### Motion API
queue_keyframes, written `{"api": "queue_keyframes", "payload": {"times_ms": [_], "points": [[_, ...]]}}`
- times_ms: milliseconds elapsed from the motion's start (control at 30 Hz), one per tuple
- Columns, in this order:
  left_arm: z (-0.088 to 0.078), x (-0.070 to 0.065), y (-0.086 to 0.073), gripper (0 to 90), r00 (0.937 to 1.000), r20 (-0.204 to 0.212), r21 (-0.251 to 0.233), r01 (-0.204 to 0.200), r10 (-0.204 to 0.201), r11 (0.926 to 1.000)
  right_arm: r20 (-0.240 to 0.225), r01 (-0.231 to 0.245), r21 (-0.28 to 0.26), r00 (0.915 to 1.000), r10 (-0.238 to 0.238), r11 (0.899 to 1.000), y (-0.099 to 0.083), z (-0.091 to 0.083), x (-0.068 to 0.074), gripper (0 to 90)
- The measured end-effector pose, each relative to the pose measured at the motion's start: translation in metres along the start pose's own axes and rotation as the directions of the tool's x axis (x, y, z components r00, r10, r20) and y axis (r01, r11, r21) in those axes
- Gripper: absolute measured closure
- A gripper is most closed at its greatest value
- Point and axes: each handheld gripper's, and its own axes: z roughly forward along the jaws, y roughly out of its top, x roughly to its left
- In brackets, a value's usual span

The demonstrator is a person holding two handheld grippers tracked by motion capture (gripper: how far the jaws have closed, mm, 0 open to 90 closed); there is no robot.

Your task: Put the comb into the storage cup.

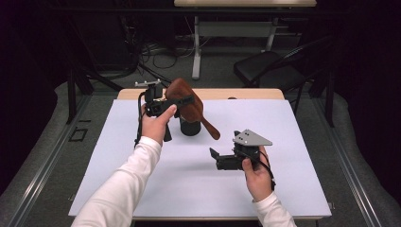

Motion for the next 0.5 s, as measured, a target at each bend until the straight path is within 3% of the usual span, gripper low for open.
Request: {"api": "queue_keyframes", "payload": {"times_ms": [333, 500], "points": [[-0.005, 0.002, 0.019, 48.9, 0.9989, -0.046, -0.031, 0.002, -0.004, 0.9995, -0.007, -0.005, 0.001, 1.0, 0.005, 1.0, 0.0, -0.001, -0.002, 0.0], [-0.007, 0.003, 0.031, 48.9, 0.996, -0.089, -0.048, 0.002, -0.006, 0.9988, -0.011, -0.006, 0.002, 0.9999, 0.006, 1.0, 0.0, -0.002, -0.003, 0.0]]}}
